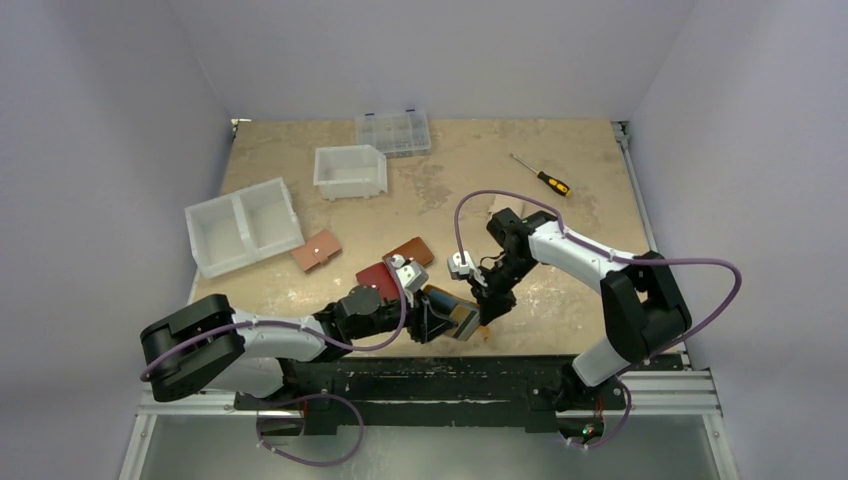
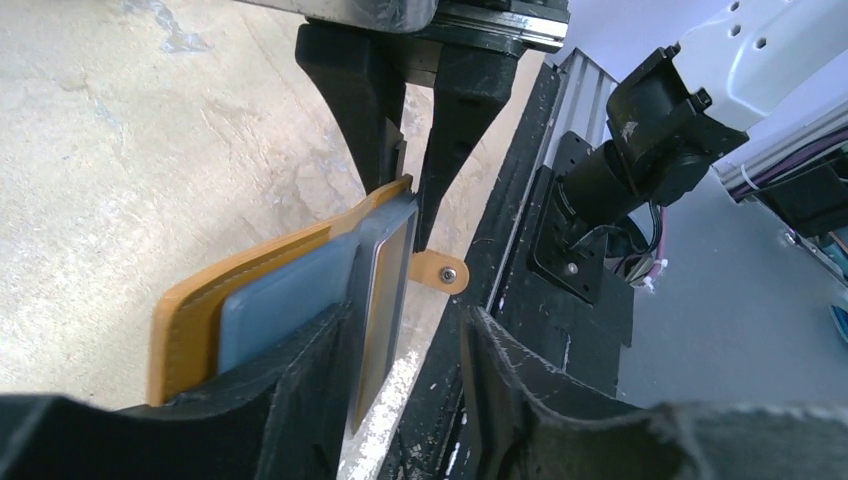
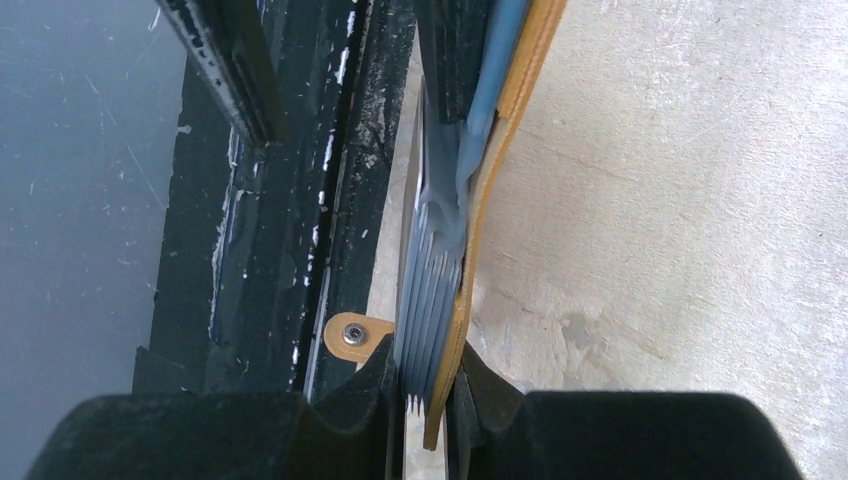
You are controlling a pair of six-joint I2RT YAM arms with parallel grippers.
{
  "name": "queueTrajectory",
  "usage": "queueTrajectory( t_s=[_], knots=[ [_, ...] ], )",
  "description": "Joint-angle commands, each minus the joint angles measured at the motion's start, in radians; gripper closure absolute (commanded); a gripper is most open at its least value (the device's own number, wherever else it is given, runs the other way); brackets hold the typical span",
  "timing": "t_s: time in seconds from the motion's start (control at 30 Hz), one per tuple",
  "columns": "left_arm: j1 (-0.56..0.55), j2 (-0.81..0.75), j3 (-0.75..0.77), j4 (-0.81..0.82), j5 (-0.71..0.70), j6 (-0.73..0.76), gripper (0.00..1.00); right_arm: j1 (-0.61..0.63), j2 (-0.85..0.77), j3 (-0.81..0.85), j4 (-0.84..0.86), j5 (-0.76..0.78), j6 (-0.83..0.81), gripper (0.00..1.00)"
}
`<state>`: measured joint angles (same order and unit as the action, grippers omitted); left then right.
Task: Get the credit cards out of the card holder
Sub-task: Remove the credit card from the card holder.
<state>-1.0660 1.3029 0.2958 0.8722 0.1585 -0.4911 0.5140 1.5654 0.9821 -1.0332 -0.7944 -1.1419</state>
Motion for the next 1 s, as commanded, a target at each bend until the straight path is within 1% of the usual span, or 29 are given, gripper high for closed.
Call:
queueTrajectory(
  t_s=[0.0, 0.1, 0.2, 0.3, 0.47, 0.6, 0.7, 0.77, 0.8, 0.87, 0.9, 0.93, 0.97],
  knots=[
    [0.006, 0.01, 0.048, -0.044, 0.013, -0.009, 0.52, -0.002, 0.002, 0.04, -0.039, -0.032, -0.031, 1.0],
    [0.006, 0.017, 0.063, -0.071, -0.014, -0.001, 0.5, -0.002, 0.002, 0.041, -0.044, -0.036, -0.035, 1.0],
    [0.006, 0.019, 0.086, -0.13, -0.051, 0.008, 0.49, -0.002, 0.005, 0.042, -0.05, -0.038, -0.041, 1.0],
    [0.006, 0.021, 0.092, -0.14, -0.057, 0.007, 0.49, -0.002, 0.007, 0.043, -0.052, -0.041, -0.044, 1.0],
    [0.006, 0.055, 0.105, -0.121, -0.036, -0.01, 0.53, -0.003, 0.014, 0.046, -0.059, -0.045, -0.048, 1.0],
    [0.006, 0.089, 0.117, -0.102, -0.031, -0.015, 0.59, -0.002, 0.01, 0.045, -0.061, -0.048, -0.051, 1.0],
    [0.006, 0.103, 0.123, -0.085, -0.031, -0.016, 0.66, -0.002, 0.013, 0.046, -0.062, -0.048, -0.051, 1.0],
    [0.006, 0.113, 0.124, -0.069, -0.026, -0.019, 0.72, -0.002, 0.013, 0.047, -0.064, -0.048, -0.052, 1.0],
    [0.006, 0.118, 0.126, -0.063, -0.022, -0.02, 0.77, -0.002, 0.014, 0.047, -0.064, -0.048, -0.052, 1.0],
    [0.006, 0.127, 0.13, -0.056, -0.011, -0.02, 0.89, -0.003, 0.014, 0.046, -0.064, -0.046, -0.053, 1.0],
    [0.006, 0.131, 0.13, -0.047, -0.003, -0.019, 0.97, -0.002, 0.014, 0.046, -0.064, -0.046, -0.052, 1.0],
    [0.006, 0.135, 0.129, -0.041, 0.005, -0.02, 1.0, -0.002, 0.014, 0.046, -0.064, -0.045, -0.052, 1.0],
    [0.007, 0.136, 0.129, -0.038, 0.013, -0.019, 1.0, -0.002, 0.015, 0.046, -0.064, -0.045, -0.051, 1.0]
  ],
)
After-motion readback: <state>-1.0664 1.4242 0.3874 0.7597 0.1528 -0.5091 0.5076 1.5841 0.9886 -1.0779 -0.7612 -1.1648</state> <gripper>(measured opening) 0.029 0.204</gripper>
